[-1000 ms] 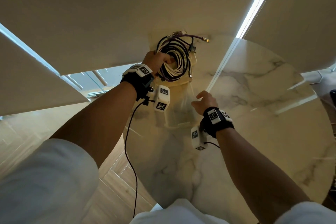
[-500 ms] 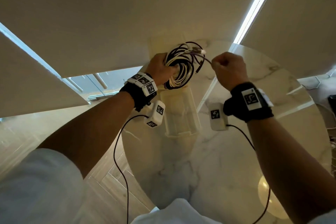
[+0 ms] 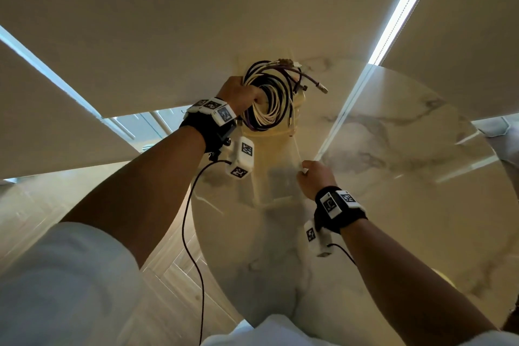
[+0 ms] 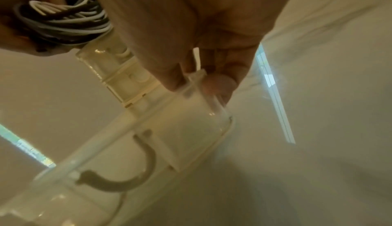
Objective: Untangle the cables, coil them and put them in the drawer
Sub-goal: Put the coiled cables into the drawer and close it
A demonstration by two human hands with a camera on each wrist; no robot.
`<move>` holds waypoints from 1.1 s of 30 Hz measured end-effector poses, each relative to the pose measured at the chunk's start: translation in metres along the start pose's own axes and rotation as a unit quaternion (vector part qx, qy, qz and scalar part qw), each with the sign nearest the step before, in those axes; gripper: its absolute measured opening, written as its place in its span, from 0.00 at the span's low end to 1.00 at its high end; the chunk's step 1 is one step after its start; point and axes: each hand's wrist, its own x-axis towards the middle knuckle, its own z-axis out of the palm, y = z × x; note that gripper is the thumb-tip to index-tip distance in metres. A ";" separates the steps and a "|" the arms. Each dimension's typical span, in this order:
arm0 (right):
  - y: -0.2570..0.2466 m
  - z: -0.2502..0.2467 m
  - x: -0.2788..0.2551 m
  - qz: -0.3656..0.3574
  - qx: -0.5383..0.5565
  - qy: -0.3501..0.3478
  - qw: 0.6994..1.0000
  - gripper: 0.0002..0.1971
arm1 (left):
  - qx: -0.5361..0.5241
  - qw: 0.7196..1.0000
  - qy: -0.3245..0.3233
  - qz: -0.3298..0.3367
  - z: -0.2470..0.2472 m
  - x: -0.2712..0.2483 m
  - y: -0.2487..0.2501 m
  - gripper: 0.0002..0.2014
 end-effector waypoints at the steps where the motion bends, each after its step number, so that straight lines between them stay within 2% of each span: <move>1: -0.002 0.000 0.002 -0.003 0.000 0.003 1.000 0.13 | 0.004 1.000 -0.004 0.000 0.000 0.000 0.001 0.13; 9: -0.010 -0.009 0.020 0.027 0.007 0.024 0.999 0.19 | 0.016 1.000 -0.006 -0.004 0.001 -0.003 0.001 0.12; 12: -0.011 -0.012 0.023 0.028 -0.018 0.013 0.999 0.18 | 0.023 1.000 -0.009 -0.001 0.003 -0.003 -0.002 0.09; 14: -0.012 -0.019 0.022 0.048 -0.021 -0.013 0.999 0.20 | 0.033 0.999 -0.015 0.010 0.004 -0.004 -0.004 0.05; 15: -0.012 -0.026 0.023 0.063 -0.005 -0.002 0.998 0.22 | 0.039 0.999 -0.019 0.020 0.004 -0.005 -0.005 0.04; 16: -0.015 -0.037 0.023 0.069 0.026 0.041 0.996 0.20 | 0.045 0.998 -0.024 0.034 0.004 -0.007 -0.007 0.04; 18: -0.025 -0.066 0.022 0.036 0.117 0.200 0.972 0.15 | 0.070 0.994 -0.034 0.076 0.004 -0.011 -0.013 0.06; 20: -0.044 -0.098 0.016 -0.064 0.180 0.337 0.922 0.13 | 0.110 0.985 -0.044 0.123 0.004 -0.017 -0.015 0.05; 21: -0.056 -0.112 0.012 -0.128 0.192 0.363 0.903 0.13 | 0.129 0.980 -0.049 0.142 0.004 -0.020 -0.014 0.05; 23: -0.080 -0.127 0.004 -0.265 0.162 0.334 0.890 0.16 | 0.174 0.967 -0.063 0.175 0.005 -0.024 -0.010 0.07; 26: -0.104 -0.123 -0.005 -0.400 0.008 0.177 0.899 0.21 | 0.273 0.937 -0.092 0.197 0.002 -0.031 0.005 0.10; 28: -0.107 -0.112 -0.007 -0.415 -0.047 0.087 0.905 0.23 | 0.300 0.924 -0.119 0.207 -0.002 -0.035 0.014 0.03; 29: -0.106 -0.107 -0.007 -0.410 -0.041 0.066 0.909 0.23 | 0.300 0.922 -0.131 0.209 -0.004 -0.036 0.017 0.02; 33: -0.096 -0.096 -0.006 -0.382 0.050 0.117 0.915 0.23 | 0.210 0.949 -0.132 0.197 -0.012 -0.039 0.020 0.09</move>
